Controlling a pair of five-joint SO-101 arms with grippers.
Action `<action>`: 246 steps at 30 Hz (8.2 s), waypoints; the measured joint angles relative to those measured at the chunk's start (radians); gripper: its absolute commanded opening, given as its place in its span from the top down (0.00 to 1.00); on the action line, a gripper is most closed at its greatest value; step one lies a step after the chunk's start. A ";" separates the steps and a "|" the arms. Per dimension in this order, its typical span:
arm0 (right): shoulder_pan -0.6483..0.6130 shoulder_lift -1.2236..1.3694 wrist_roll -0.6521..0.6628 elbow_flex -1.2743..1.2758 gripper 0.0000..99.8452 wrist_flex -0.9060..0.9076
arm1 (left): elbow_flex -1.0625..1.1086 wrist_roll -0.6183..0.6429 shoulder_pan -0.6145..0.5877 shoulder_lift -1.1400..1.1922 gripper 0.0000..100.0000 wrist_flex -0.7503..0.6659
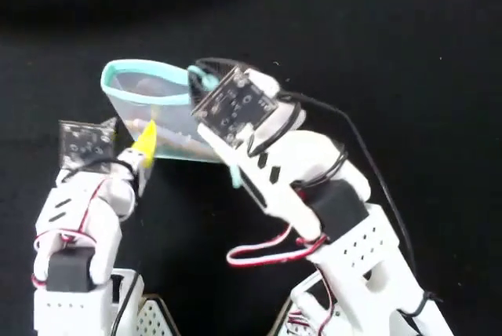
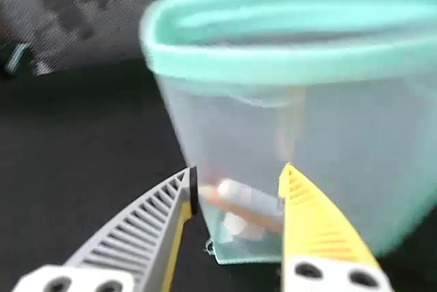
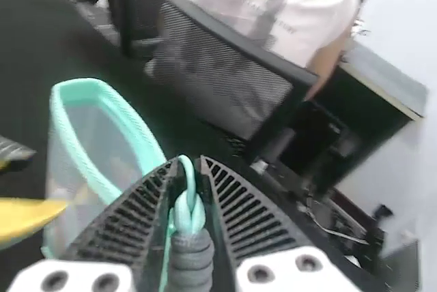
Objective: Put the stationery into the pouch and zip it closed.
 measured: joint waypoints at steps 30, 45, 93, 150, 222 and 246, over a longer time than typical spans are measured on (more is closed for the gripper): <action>-0.153 -0.095 0.000 0.000 0.99 0.098 | -0.411 -0.046 0.104 -0.006 0.78 0.528; -0.071 -0.095 0.000 0.000 0.99 0.077 | -0.440 0.012 0.382 -0.071 0.73 0.615; 0.130 -0.244 0.121 0.038 0.86 0.213 | 0.015 0.008 0.049 -0.301 0.73 0.155; 0.760 0.936 0.071 -0.296 0.99 0.173 | 0.115 0.011 0.057 -0.298 0.73 0.074; -0.147 0.311 0.074 -0.660 0.99 0.842 | -0.023 0.037 0.120 -0.301 0.78 0.210; -0.143 0.028 -0.133 -0.253 0.77 0.594 | -0.017 0.026 0.115 -0.298 0.96 0.210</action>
